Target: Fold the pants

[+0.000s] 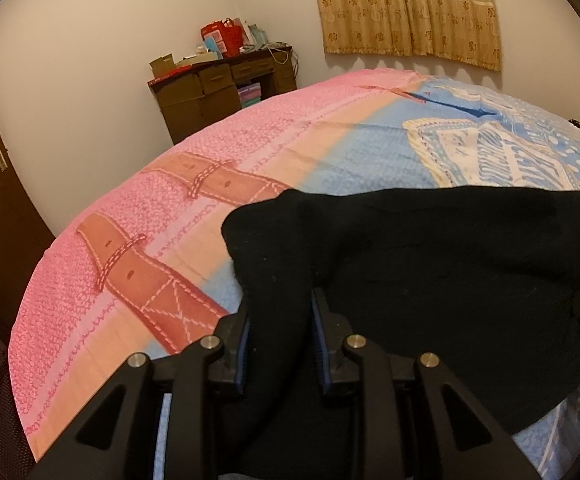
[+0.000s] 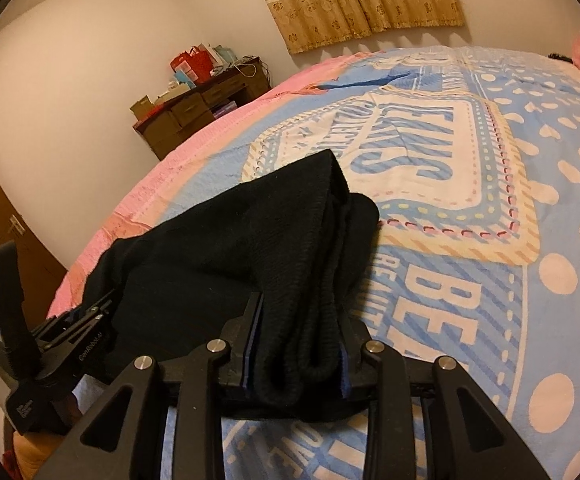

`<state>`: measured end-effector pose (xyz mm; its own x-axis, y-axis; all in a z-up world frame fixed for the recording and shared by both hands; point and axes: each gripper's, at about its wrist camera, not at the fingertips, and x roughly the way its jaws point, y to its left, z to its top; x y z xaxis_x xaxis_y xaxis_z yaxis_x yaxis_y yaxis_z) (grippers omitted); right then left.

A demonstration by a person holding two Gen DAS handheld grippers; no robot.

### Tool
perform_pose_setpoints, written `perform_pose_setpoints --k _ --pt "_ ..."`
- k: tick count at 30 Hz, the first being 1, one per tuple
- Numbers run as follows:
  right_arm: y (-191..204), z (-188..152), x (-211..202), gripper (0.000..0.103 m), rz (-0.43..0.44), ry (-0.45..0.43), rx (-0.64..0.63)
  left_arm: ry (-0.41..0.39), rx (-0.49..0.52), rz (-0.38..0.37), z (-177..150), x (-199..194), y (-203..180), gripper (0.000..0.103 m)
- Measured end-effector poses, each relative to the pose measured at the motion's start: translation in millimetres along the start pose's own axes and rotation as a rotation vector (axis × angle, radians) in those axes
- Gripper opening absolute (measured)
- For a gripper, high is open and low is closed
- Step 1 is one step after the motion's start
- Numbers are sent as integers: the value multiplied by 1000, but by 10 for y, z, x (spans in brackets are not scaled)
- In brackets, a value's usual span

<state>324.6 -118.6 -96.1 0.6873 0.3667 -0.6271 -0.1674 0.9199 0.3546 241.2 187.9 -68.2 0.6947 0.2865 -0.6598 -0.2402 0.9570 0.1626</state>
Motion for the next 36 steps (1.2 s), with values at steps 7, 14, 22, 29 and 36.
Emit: perform_pose_setpoints --k 7,14,22,29,36 --pt "10 -14 30 36 -26 12 -10 -2 17 20 3 13 -29 27" --pt "-47 -12 45 52 -34 26 22 5 -28 -28 -6 -16 93 35" --pt "-127 -87 -191 63 -30 14 63 13 13 30 -155 -255 297 75" --pt "42 -320 -720 64 -225 -134 -22 39 -17 12 -287 -426 389 81" --pt "555 -320 -925 50 -198 -295 -309 -34 -37 -51 -206 -642 319 81"
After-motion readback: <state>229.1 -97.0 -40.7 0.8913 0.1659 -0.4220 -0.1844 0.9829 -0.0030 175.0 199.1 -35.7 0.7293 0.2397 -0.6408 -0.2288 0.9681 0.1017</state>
